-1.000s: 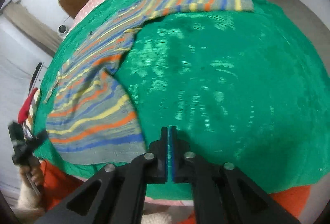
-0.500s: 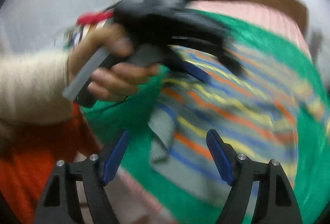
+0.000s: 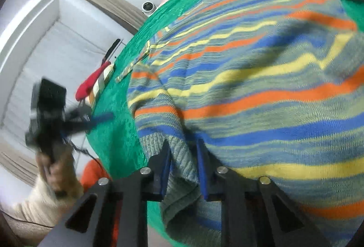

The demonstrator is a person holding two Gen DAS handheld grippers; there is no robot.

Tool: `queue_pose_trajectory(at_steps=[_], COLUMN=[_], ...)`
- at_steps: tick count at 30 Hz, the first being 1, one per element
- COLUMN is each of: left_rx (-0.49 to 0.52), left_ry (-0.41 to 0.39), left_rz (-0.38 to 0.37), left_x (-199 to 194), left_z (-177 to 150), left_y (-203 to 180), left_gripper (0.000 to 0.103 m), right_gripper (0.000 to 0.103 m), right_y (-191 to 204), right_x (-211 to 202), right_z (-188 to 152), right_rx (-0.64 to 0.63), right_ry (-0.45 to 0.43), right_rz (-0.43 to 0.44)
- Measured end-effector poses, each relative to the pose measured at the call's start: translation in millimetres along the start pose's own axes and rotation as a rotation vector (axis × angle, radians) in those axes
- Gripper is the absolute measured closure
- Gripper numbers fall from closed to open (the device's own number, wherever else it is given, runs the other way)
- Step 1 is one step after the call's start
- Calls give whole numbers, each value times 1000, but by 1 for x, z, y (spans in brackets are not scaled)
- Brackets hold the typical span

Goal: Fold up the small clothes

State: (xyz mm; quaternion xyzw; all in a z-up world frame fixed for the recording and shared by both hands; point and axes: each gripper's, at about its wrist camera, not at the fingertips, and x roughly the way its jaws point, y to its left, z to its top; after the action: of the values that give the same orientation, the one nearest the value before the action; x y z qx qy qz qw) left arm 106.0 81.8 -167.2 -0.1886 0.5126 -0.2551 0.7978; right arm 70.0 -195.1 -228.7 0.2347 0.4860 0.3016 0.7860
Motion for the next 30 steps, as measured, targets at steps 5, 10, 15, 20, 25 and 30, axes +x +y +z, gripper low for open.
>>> queue_pose_trajectory(at_steps=[5,10,15,20,25,30], left_rx=[-27,23,-1,-64,-125,22], left_ry=[-35,-1,20,46,73,135], left_rz=[-9,-16,0,102,100,151], left_x=[35,26,-38,-66,-37,-19], left_z=[7,0,-19,-43,-53,-64], left_y=[-10,-21,4,46,60,30], left_gripper=[56,95,94,36,29,31], right_gripper=[84,80,52,35,35,35], right_y=[4,6,28,23,-23,-58], right_x=[5,-2,-34,-97,-141,-148], right_z=[3,0,-8,-23,-22,-12], right_rx=[-13,-25,-67,-87,28,61], right_ry=[11,23,55,-4,-75,-12], right_rz=[-3,-16,-8,-77,-220,-299])
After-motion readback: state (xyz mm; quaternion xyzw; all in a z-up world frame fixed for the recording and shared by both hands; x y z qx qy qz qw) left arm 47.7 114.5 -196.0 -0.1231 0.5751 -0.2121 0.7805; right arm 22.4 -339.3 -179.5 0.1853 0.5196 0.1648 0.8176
